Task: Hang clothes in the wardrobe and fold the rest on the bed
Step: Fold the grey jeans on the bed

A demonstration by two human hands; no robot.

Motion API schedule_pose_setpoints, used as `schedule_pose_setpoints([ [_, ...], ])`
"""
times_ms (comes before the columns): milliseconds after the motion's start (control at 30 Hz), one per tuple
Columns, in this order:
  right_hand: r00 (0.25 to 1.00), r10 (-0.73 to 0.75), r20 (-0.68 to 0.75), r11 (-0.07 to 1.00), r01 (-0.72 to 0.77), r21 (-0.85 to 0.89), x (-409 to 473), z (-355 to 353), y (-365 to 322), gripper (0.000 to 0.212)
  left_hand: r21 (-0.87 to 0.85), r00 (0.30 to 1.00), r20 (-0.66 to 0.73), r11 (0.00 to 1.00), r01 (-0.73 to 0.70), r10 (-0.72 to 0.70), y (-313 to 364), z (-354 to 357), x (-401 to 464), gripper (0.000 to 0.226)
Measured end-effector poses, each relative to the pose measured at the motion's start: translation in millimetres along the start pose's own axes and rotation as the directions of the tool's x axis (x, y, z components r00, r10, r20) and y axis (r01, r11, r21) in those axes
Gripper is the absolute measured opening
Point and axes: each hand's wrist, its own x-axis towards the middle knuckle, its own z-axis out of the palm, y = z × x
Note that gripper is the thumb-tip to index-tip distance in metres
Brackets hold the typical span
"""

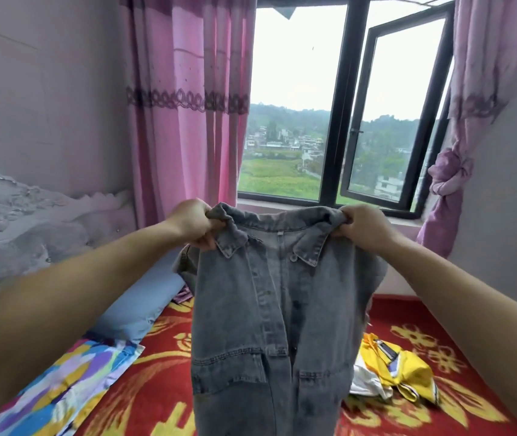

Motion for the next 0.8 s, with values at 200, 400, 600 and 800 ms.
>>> schedule_pose_setpoints([
  [200,0.990,-0.040,-0.136,0.999,0.034,-0.040,3,4,9,0.015,0.521,0.920,-0.177,0.826,-0.214,0.350,-7,-20,1,0.030],
  [400,0.931,-0.144,-0.335,0.968,0.204,0.149,-5,8,3,0.022,0.235,0.835,-0.187,0.849,-0.474,0.517,-14,-25,-6,0.018],
  [600,0.899,-0.311,-0.308,0.950,0.285,-0.125,2,-6,-7,0.037,0.247,0.890,-0.107,0.879,-0.408,0.443,-16,-42,-4,0.018],
  [800,0.993,-0.118,-0.005,0.893,0.104,-0.438,14,29,-32,0.037,0.166,0.999,0.015,0.986,0.025,-0.028,-28,-28,11,0.031],
])
